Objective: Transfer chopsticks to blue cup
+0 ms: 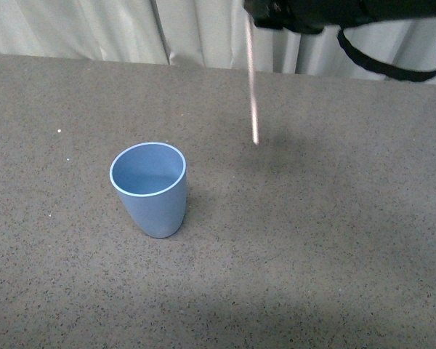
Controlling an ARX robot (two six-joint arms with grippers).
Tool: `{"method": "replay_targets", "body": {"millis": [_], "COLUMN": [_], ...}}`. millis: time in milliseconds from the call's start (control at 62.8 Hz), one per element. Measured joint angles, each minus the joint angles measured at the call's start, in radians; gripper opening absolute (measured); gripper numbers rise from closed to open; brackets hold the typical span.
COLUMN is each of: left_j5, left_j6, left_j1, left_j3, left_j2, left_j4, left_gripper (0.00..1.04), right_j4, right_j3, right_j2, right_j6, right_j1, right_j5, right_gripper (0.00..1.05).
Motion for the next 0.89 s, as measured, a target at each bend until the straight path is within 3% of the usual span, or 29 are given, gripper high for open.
{"method": "replay_targets", "body": {"millis": [207,367,892], "left_j5": [0.0,0.0,0.0], "left_j6": [0.0,0.0,0.0], "left_j1": [0.0,0.0,0.0], "left_j3": [0.0,0.0,0.0], "left_j2": [0.0,0.0,0.0], "left_j4": [0.0,0.0,0.0], "left_gripper": [0.98,0.98,0.98], "right_j4": [0.237,0.309,0.326], "right_j3": [-0.042,-0.026,-0.022], "right_j2": [0.0,0.059,0.171], "right_j6": [-0.048,-0.086,-0.111], "right_j1": [0.077,0.143,0.189], "right_j5": [-0.14,-0.207,-0.205], "right_gripper": [0.01,0.01,0.01]}}
